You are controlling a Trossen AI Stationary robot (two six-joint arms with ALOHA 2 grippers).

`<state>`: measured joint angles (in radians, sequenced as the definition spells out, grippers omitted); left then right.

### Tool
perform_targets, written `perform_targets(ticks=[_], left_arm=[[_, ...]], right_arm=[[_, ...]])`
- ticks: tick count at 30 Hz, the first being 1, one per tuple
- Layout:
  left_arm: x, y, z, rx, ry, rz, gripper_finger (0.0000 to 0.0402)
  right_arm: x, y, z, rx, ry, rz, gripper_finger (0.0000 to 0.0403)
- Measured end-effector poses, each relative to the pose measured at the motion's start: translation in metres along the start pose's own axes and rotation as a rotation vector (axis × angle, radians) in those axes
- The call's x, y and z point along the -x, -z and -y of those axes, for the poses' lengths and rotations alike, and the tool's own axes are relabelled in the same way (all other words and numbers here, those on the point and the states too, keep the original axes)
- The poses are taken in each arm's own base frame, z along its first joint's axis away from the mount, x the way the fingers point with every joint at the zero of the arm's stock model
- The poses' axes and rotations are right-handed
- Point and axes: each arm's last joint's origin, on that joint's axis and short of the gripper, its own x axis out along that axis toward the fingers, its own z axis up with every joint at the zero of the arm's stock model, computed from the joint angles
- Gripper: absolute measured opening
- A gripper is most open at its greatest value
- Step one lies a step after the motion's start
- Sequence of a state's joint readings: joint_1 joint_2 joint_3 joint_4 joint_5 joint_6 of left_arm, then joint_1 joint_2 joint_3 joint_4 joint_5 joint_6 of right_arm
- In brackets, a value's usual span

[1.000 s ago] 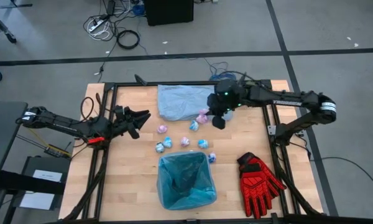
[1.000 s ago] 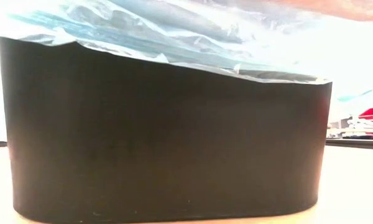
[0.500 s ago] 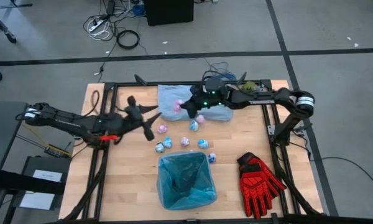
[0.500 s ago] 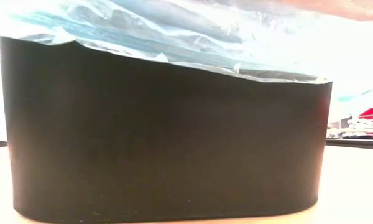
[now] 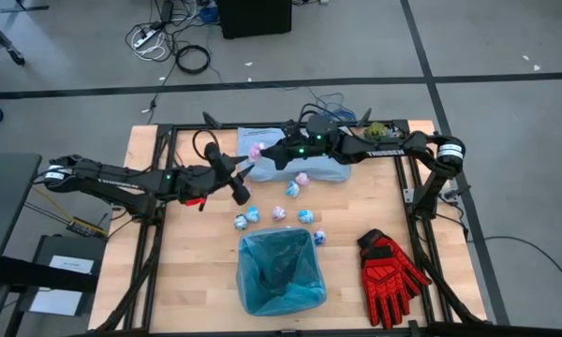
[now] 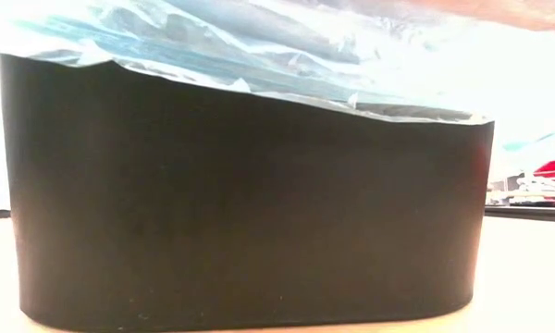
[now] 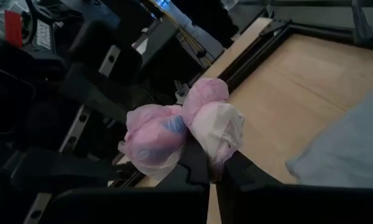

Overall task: Place trash/remove bag and relplace
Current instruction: Put the pink crumbled trash bag into the trash bin

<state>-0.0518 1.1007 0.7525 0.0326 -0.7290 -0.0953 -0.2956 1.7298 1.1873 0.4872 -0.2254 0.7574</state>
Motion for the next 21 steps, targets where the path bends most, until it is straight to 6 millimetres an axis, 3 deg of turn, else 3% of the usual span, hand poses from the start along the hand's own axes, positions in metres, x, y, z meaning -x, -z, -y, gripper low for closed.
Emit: perform_targets(ticks=[4, 8, 11, 15, 21], left_arm=[[-0.001, 0.001, -0.004, 0.004, -0.111, 0.003, 0.0152], [-0.003, 0.001, -0.006, 0.003, -0.090, -0.008, 0.0143], [-0.004, 0.003, -0.004, 0.013, -0.062, -0.024, 0.0106], [-0.004, 0.005, -0.004, 0.053, -0.032, -0.039, 0.0022], [-0.002, 0.015, -0.007, 0.096, -0.116, -0.118, 0.0004]], right_arm=[[-0.001, 0.001, -0.002, 0.020, -0.004, -0.007, 0.0001], [-0.001, 0.002, -0.002, 0.024, -0.008, -0.017, 0.0001], [-0.001, 0.003, -0.002, 0.026, -0.010, -0.027, 0.0001], [-0.001, 0.002, -0.002, 0.027, -0.015, -0.032, 0.0001], [0.002, 0.001, -0.006, 0.094, -0.039, -0.041, 0.0001]])
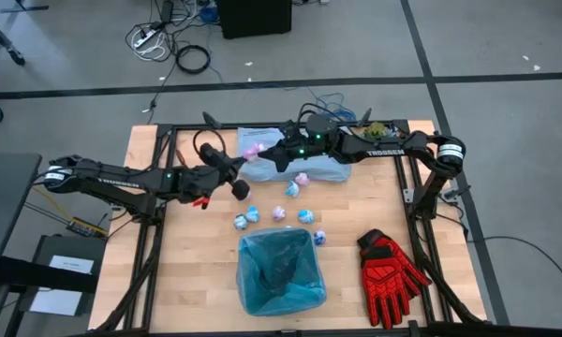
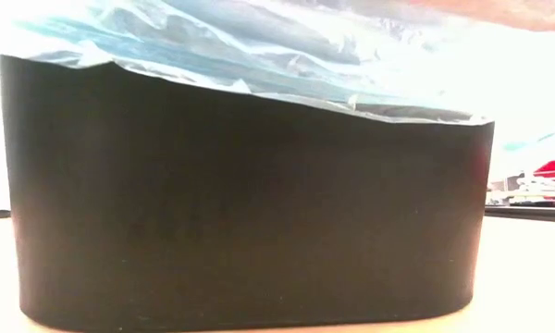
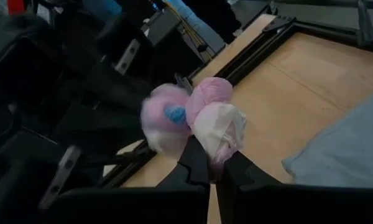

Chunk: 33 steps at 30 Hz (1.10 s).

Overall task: Place trash/remove bag and relplace
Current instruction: Put the pink crumbled trash bag into the trash bin

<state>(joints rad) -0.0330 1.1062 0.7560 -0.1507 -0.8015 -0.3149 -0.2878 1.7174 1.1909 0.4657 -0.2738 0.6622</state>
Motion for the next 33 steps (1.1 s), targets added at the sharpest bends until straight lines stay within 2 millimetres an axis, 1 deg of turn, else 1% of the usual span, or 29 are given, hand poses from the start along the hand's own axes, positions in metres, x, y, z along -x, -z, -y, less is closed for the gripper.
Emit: perform_targets(ticks=[1, 4, 7, 10, 13, 16, 19, 23, 26, 28, 30, 33], left_arm=[[0.000, 0.005, -0.003, -0.012, -0.032, -0.035, 0.0003], [0.001, 0.019, -0.009, 0.000, -0.083, -0.135, 0.0002], [0.004, 0.029, -0.013, 0.039, -0.076, -0.239, 0.0002], [0.004, 0.032, -0.011, 0.070, -0.006, -0.297, 0.0003], [0.004, 0.029, -0.008, 0.102, 0.026, -0.282, 0.0017], [0.004, 0.028, -0.005, 0.114, 0.064, -0.278, 0.0049], [0.004, 0.028, -0.004, 0.103, 0.109, -0.301, 0.0099], [0.005, 0.029, -0.001, 0.115, 0.192, -0.348, 0.0173], [0.005, 0.027, 0.001, 0.161, 0.237, -0.352, 0.0215], [0.005, 0.025, 0.002, 0.180, 0.250, -0.336, 0.0233], [0.005, 0.019, 0.004, 0.178, 0.262, -0.306, 0.0244], [0.007, 0.004, 0.006, 0.134, 0.283, -0.241, 0.0255]], right_arm=[[0.002, -0.001, -0.005, 0.030, -0.025, -0.003, 0.0001], [0.011, -0.010, -0.030, 0.141, -0.116, 0.011, 0.0001], [0.020, -0.009, -0.043, 0.277, -0.175, -0.042, 0.0001], [0.031, -0.010, -0.056, 0.386, -0.297, -0.125, 0.0001], [0.039, -0.006, -0.067, 0.434, -0.488, -0.233, 0.0001], [0.045, 0.000, -0.082, 0.456, -0.647, -0.290, 0.0003], [0.054, 0.000, -0.101, 0.482, -0.735, -0.289, 0.0006], [0.055, 0.010, -0.110, 0.447, -0.781, -0.352, 0.0010], [0.053, 0.022, -0.113, 0.414, -0.814, -0.430, 0.0011], [0.047, 0.035, -0.114, 0.400, -0.829, -0.481, 0.0012], [0.044, 0.045, -0.118, 0.391, -0.843, -0.510, 0.0012], [0.043, 0.054, -0.127, 0.426, -0.840, -0.495, 0.0013]])
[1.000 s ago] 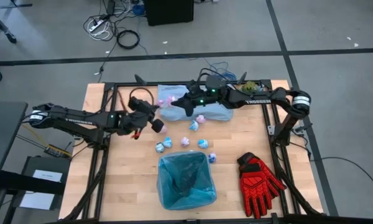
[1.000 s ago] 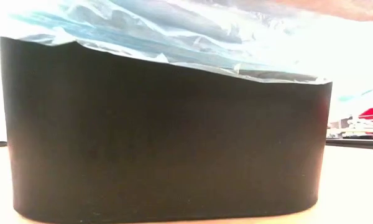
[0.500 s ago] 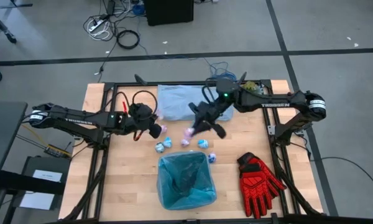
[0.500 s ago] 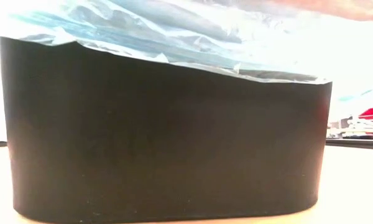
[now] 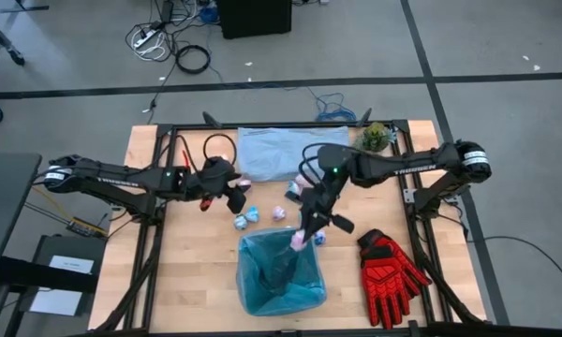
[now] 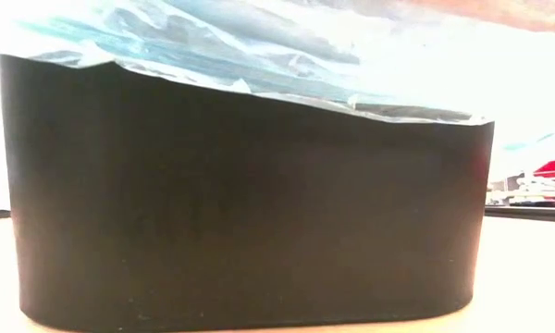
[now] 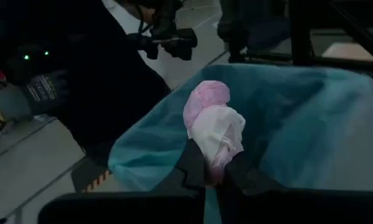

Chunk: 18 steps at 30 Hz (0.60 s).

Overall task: Place trash/remove bag and relplace
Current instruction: Put the pink crumbled trash bag into the trash bin

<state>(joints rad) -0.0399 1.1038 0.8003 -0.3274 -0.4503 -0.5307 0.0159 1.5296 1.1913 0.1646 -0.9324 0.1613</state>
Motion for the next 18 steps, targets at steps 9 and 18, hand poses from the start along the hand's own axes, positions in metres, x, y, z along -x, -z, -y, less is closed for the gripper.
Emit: perform_targets(ticks=[9, 18], left_arm=[[0.020, -0.040, 0.013, -0.124, 0.051, 0.116, 0.0265], [0.039, -0.064, 0.011, -0.159, -0.071, 0.141, 0.0264]], right_arm=[[-0.016, 0.000, -0.011, 0.091, 0.148, 0.016, 0.0056], [-0.029, 0.003, -0.022, 0.062, 0.204, 0.008, 0.0193]])
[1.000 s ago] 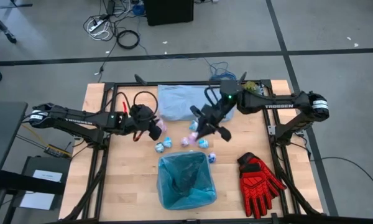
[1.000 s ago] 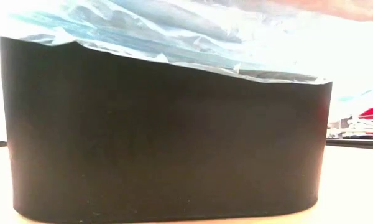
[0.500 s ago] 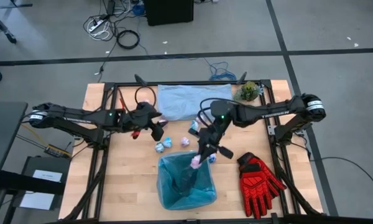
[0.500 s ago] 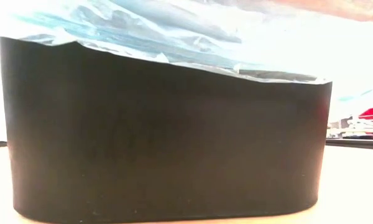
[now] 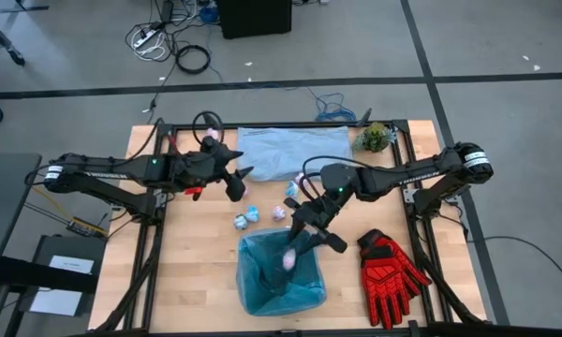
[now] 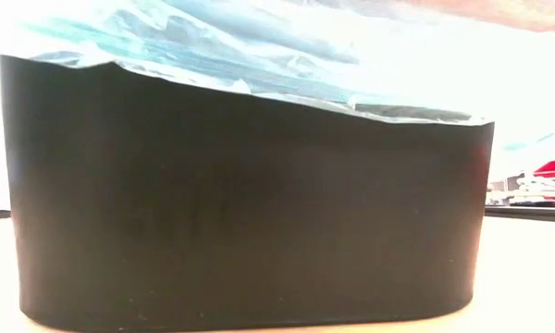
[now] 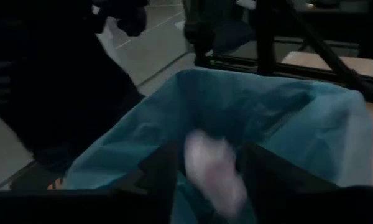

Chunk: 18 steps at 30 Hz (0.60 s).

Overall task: Place trash/remove bag and relplace
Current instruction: Put the pink crumbled trash bag into the trash bin

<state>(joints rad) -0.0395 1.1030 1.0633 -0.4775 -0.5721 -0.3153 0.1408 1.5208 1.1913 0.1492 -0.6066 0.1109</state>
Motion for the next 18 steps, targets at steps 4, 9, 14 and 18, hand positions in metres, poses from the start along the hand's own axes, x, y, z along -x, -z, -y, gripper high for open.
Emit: perform_targets(ticks=[4, 9, 14, 18], left_arm=[[0.004, 0.002, -0.004, -0.036, -0.059, -0.058, 0.0264], [0.006, 0.007, -0.008, 0.028, -0.088, -0.117, 0.0264], [0.007, 0.012, -0.010, 0.091, -0.112, -0.157, 0.0264], [0.008, 0.016, -0.012, 0.112, -0.140, -0.190, 0.0264]], right_arm=[[0.001, 0.001, 0.001, 0.039, 0.121, -0.016, 0.0229], [0.025, -0.016, -0.001, 0.199, 0.458, 0.018, 0.0232], [0.073, -0.037, 0.000, 0.062, 0.914, 0.114, 0.0220], [0.111, -0.032, 0.011, -0.092, 1.024, 0.038, 0.0208]])
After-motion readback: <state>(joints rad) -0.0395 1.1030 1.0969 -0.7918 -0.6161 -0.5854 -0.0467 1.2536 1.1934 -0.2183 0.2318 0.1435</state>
